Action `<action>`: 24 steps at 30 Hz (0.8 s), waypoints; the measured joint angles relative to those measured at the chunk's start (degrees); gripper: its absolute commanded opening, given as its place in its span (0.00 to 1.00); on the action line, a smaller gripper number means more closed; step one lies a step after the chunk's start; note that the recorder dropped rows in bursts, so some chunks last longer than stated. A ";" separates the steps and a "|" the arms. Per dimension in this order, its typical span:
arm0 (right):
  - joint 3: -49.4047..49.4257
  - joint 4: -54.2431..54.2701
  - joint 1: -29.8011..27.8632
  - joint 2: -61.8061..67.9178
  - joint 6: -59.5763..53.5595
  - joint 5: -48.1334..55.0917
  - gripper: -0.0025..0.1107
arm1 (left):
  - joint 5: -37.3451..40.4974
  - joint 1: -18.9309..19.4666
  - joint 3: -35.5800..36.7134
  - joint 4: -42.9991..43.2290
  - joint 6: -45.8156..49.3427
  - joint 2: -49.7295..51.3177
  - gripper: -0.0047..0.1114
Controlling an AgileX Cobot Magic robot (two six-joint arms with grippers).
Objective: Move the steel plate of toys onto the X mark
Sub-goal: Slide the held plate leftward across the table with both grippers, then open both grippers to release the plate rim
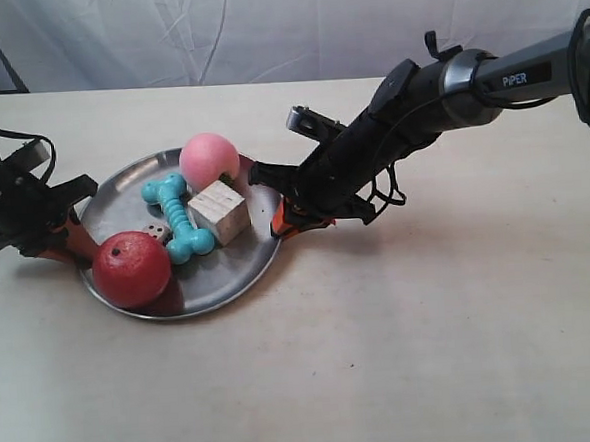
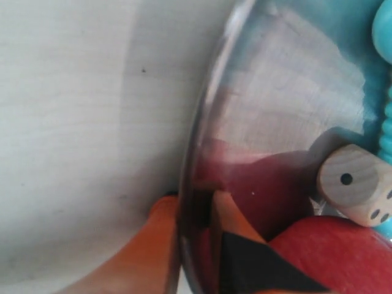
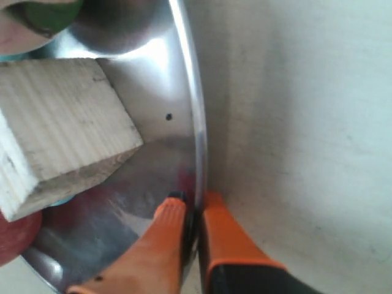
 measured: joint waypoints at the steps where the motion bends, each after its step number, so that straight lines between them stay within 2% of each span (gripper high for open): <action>1: 0.00 0.00 0.00 0.00 0.00 0.00 0.02 | 0.00 0.00 0.00 0.20 0.00 0.00 0.11; 5: 0.00 0.24 0.12 0.00 0.00 0.00 0.02 | 0.00 0.00 0.00 1.57 -0.23 -0.24 0.24; 7: -0.26 0.47 0.23 0.00 0.00 0.00 0.08 | 0.00 0.00 0.00 2.43 -0.83 -0.24 0.30; 11: -0.39 0.45 0.45 0.00 -1.02 1.05 0.35 | -0.12 -0.13 0.00 3.27 -2.66 -0.67 0.33; 13: -0.39 0.08 0.68 0.00 -1.40 1.75 0.43 | -0.26 -0.13 0.00 3.49 -3.30 -0.73 0.33; 24: -0.50 -1.09 0.79 0.00 -1.63 2.39 0.39 | -0.98 -0.13 -0.21 7.13 -6.20 -1.31 0.32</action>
